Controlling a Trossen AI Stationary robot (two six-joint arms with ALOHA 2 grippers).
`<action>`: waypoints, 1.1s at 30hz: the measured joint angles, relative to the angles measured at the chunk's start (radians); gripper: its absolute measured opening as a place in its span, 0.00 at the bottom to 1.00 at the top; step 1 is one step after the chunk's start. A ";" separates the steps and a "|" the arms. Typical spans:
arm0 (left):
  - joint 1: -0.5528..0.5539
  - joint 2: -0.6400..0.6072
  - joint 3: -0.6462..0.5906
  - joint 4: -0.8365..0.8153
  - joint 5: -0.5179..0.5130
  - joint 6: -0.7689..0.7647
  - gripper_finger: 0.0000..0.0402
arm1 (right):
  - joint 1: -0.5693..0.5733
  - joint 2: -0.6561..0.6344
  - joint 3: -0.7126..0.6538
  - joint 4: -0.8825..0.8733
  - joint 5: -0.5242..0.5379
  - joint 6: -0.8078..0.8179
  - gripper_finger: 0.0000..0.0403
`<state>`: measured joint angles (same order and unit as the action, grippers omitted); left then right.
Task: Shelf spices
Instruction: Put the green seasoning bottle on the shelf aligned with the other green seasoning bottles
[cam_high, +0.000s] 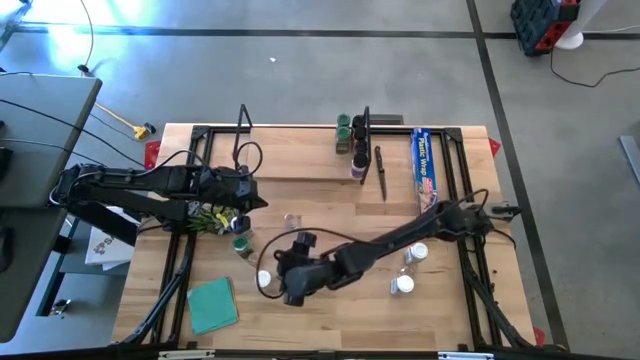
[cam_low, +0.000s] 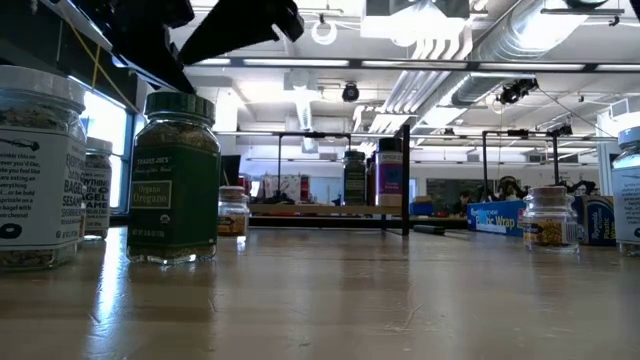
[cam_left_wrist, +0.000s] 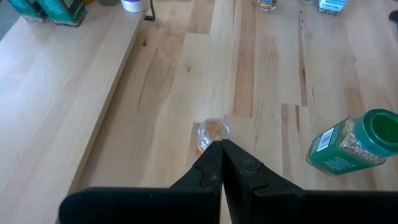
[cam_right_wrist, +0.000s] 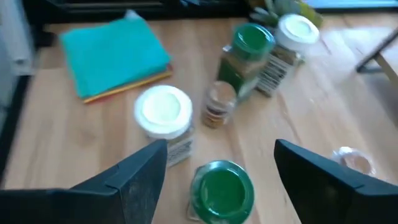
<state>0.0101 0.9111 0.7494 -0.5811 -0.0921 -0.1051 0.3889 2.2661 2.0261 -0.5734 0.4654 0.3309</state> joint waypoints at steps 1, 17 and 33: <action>0.000 0.000 0.000 0.000 0.000 -0.005 0.00 | 0.000 0.022 0.030 -0.034 0.017 0.021 0.72; 0.000 0.000 0.000 0.001 0.002 -0.034 0.00 | -0.017 0.128 0.132 -0.216 -0.025 0.186 0.67; -0.007 0.000 0.000 0.003 -0.013 -0.071 0.00 | -0.100 0.071 0.151 -0.398 -0.078 -0.182 0.48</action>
<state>0.0034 0.9108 0.7494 -0.5784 -0.1056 -0.1759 0.2886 2.3369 2.1768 -0.9718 0.3875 0.1485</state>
